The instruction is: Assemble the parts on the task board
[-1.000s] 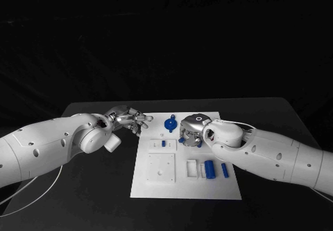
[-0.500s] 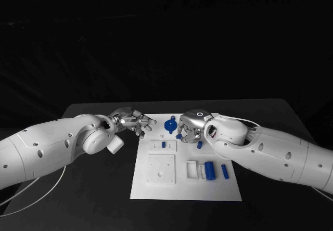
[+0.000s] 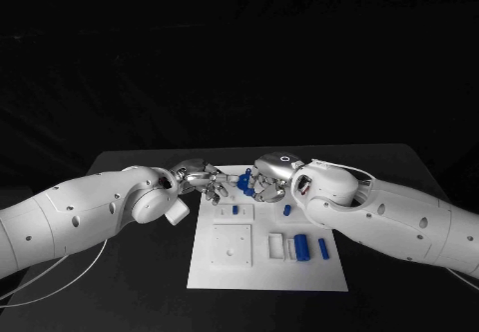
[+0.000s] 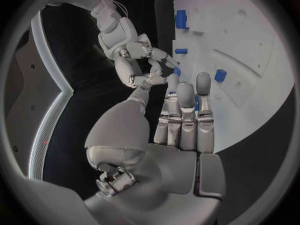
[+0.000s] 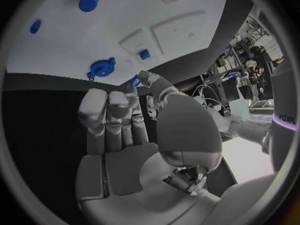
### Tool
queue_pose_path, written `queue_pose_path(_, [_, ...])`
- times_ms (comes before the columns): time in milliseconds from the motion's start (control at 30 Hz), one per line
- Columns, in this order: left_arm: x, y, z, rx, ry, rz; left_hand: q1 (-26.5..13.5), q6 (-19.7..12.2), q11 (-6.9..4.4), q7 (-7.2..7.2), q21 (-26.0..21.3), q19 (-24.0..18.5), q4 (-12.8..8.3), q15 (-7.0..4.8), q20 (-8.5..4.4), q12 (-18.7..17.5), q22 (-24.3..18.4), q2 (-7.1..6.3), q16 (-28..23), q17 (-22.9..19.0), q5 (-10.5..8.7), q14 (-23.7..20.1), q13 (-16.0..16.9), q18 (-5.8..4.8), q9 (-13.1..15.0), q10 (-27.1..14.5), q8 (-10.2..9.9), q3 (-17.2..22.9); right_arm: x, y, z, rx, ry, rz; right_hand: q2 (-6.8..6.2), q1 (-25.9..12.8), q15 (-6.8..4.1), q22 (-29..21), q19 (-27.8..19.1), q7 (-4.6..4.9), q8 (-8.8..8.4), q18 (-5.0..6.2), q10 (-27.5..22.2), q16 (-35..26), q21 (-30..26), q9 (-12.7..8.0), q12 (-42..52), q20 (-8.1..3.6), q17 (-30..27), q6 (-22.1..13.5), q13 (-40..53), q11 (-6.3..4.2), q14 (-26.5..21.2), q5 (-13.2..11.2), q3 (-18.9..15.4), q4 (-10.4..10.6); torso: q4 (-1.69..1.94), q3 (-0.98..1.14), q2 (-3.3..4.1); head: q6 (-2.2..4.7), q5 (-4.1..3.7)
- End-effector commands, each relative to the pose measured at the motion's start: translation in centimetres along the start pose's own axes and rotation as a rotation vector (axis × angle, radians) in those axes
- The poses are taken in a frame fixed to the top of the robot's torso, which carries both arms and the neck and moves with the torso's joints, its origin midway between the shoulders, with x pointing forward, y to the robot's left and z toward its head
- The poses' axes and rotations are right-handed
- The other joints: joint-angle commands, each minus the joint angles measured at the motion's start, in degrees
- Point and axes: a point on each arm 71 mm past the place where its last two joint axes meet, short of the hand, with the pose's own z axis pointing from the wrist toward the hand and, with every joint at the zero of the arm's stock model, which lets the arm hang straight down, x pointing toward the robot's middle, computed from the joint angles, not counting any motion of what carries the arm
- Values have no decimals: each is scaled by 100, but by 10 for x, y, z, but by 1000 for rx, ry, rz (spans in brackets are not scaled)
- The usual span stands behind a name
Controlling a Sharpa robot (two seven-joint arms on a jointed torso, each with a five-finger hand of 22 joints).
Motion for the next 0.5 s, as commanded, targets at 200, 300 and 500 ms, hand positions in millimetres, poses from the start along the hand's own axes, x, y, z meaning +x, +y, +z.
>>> queue_pose_path(200, [6, 2, 6, -24, -4, 17, -144, -116, 29, 31, 139, -56, 53, -20, -7, 175, 111, -52, 54, -5, -12, 1, 3, 11, 260, -133, -21, 94, -5, 5, -1, -8, -7, 7, -8, 47, -33, 701, 170, 5, 33, 4, 17, -36, -3, 0, -28, -24, 9, 7, -5, -21, -6, 23, 22, 31, 10, 3, 5, 3, -13])
queue_pose_path(300, [7, 2, 7, -27, -14, 31, -156, -131, 32, 31, 168, -62, 108, -17, -1, 199, 109, -89, 63, -11, -59, 7, -7, 24, 285, -156, -8, 139, -6, 7, -1, -12, -10, 8, -8, 47, -33, 701, 170, 5, 33, 4, 17, -36, -3, 0, -28, -24, 9, 7, -5, -21, -6, 23, 22, 31, 11, 3, 6, 1, -17])
queue_pose_path(500, [9, 2, 9, -44, -8, 48, -150, -170, 51, 48, 183, -68, 124, -5, 8, 166, 105, -111, 58, -19, -72, 5, -37, 32, 293, -205, -19, 157, -7, 8, 0, -16, -14, 9, -8, 47, -33, 701, 170, 5, 33, 4, 17, -36, -3, 0, -28, -24, 9, 7, -5, -21, -6, 23, 22, 31, 13, 3, 5, -8, -20])
